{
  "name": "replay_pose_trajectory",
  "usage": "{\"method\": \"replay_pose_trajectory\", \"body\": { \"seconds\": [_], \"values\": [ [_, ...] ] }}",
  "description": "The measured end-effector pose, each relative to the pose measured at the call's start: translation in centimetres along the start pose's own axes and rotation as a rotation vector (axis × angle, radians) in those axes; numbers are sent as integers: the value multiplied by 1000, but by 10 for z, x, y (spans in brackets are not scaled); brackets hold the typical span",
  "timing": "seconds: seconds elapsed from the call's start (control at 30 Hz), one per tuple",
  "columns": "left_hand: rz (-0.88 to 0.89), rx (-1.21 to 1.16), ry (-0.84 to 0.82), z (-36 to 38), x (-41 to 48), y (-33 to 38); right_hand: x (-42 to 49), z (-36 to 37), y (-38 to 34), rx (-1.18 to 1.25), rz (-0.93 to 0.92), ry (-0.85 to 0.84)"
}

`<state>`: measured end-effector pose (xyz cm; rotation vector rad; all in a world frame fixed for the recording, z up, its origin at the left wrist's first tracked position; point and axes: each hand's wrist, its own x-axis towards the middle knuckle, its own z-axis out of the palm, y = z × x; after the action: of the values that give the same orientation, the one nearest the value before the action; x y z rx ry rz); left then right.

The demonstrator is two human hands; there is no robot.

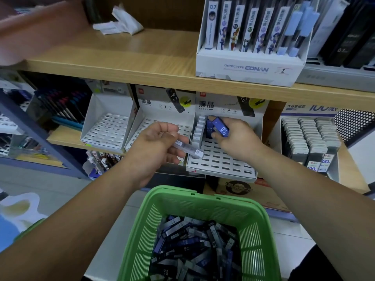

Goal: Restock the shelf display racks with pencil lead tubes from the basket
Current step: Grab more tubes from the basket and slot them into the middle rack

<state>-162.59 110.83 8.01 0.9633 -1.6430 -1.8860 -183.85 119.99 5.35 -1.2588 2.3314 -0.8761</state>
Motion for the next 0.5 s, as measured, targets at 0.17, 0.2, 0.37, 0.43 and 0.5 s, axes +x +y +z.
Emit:
{"method": "replay_pose_trajectory", "body": {
  "seconds": [0.17,0.2,0.37,0.43,0.5],
  "values": [
    [-13,-70,43,1,-2,-2,-14,-10,-26,270,-50,30],
    [-18,-97,48,1,-3,-2,-20,-12,-33,339,-29,-40],
    [-83,-277,48,1,-3,-4,-45,-17,-41,513,81,-229],
    [-98,-323,37,3,-3,-5,-49,-19,-41,528,72,-220],
    [-101,-343,7,5,-4,-5,-51,-20,-41,536,55,-205]
  ]
}}
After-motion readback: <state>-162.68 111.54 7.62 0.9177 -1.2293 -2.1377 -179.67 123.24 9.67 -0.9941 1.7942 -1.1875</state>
